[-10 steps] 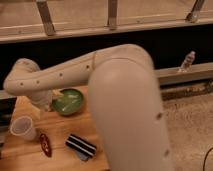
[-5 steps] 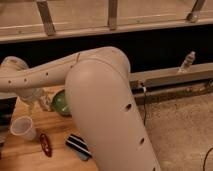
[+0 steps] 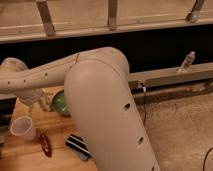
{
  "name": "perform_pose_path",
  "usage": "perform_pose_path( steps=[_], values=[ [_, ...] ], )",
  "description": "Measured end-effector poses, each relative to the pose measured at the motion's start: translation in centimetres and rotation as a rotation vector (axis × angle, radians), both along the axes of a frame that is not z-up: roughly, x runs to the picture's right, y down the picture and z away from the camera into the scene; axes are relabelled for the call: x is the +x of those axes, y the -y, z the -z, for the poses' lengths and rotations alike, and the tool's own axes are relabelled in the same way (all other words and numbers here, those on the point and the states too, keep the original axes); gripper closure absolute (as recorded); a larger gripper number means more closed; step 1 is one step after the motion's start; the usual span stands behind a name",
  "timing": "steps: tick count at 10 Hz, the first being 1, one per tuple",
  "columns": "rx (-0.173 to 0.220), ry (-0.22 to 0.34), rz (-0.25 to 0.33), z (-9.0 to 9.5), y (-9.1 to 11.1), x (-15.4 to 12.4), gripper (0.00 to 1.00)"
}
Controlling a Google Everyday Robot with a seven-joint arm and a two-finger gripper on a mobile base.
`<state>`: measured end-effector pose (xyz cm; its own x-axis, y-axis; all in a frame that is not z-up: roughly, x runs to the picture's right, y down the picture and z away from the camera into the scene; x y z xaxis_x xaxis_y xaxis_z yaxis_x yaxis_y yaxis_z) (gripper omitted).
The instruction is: Pick up the ceramic cup
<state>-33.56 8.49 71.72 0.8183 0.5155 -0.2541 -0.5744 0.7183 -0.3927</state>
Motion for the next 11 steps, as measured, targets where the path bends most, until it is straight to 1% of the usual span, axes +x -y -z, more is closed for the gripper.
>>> perform_pose_path(
  steps=[2,3,5,7,9,11],
  values=[
    [-0.029,0.040,0.055,1.3,-3.1,-2.4,0.20],
    [-0.050,0.063,0.080,1.8,-4.9,-4.0,0.20],
    [-0.068,0.075,0.099,1.4,-6.4,-5.4,0.20],
    [-0.077,0.065,0.104,0.4,-6.8,-6.1,0.20],
    [-0.070,0.037,0.089,-1.3,-5.5,-5.1,0.20],
    [-0.071,0.020,0.077,-2.1,-4.9,-4.4,0.20]
  ],
)
